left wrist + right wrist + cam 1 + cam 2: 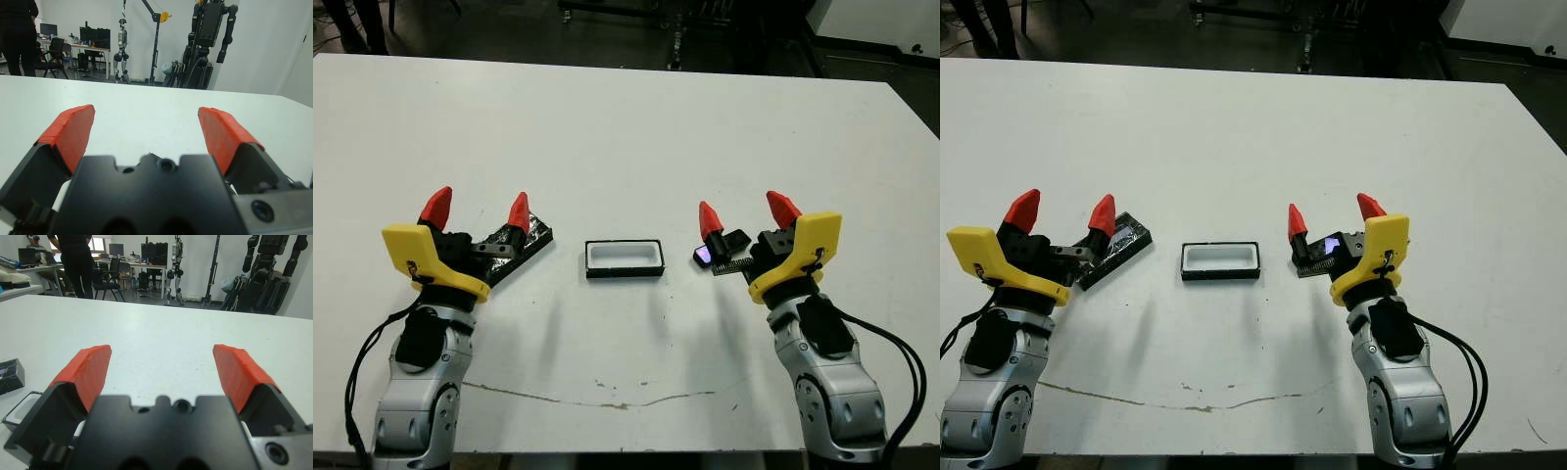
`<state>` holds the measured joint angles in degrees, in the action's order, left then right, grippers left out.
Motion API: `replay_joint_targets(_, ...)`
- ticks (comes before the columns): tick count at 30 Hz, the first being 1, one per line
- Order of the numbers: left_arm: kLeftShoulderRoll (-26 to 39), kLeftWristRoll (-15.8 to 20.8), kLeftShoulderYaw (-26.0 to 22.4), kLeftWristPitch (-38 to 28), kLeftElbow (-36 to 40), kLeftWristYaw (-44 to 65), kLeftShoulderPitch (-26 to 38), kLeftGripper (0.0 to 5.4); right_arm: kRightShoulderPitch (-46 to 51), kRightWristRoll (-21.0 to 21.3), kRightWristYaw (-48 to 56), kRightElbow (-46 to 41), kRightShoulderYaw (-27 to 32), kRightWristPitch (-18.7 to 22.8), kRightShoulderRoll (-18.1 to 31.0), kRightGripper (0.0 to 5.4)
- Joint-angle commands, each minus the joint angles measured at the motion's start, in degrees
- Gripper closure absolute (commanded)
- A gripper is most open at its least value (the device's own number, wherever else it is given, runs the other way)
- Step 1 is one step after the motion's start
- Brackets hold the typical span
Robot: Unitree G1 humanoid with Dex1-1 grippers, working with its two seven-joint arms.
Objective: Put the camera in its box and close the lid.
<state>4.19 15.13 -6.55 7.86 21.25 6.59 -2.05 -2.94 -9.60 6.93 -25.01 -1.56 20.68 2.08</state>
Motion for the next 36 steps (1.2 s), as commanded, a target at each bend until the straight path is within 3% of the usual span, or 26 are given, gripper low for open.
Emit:
replay_joint_targets(1,0.27,0.08,-0.10,0.63,-0.01,-0.01,0.16,0.01,-0.16,-0.15,-0.28,0.04,0.29,0.72,0.34,0.00)
replay_joint_targets(9,0.46,-0.44,0.13,0.17,-0.32,0.14,0.12,0.01,0.25,0.35,-0.03,0.45,0.16,-0.11,0.59,0.00)
replay_joint_targets(14,0.26,-0.05,-0.07,-0.18,-0.61,0.22,0.01,0.01,-2.52,-1.75,4.21,0.99,2.43,0.56,4.28,0.00)
replay_joint_targets(18,0.28,-0.09,-0.13,-0.22,-0.48,0.17,-0.08,0.01,-9.27,-6.02,13.19,5.19,7.10,1.51,12.85,0.00)
replay_joint_targets(21,0.21,0.21,-0.26,0.15,-0.40,0.12,-0.12,0.01,-17.84,-9.40,26.19,15.56,8.68,1.82,23.05,0.00)
replay_joint_targets(25,0.32,-0.24,-0.10,-0.11,-0.51,0.06,-0.12,0.01,-29.42,-5.38,39.96,29.96,4.63,-4.42,33.06,0.00)
replay_joint_targets(29,0.25,-0.12,-0.14,-0.27,-0.73,0.09,-0.09,0.01,-40.74,-0.38,51.09,44.93,-0.50,-13.80,36.94,0.00)
replay_joint_targets(36,-0.06,-0.55,-0.04,-0.31,-0.35,-0.62,-0.37,0.01,-54.66,9.53,61.93,57.08,-10.39,-14.36,38.22,0.00)
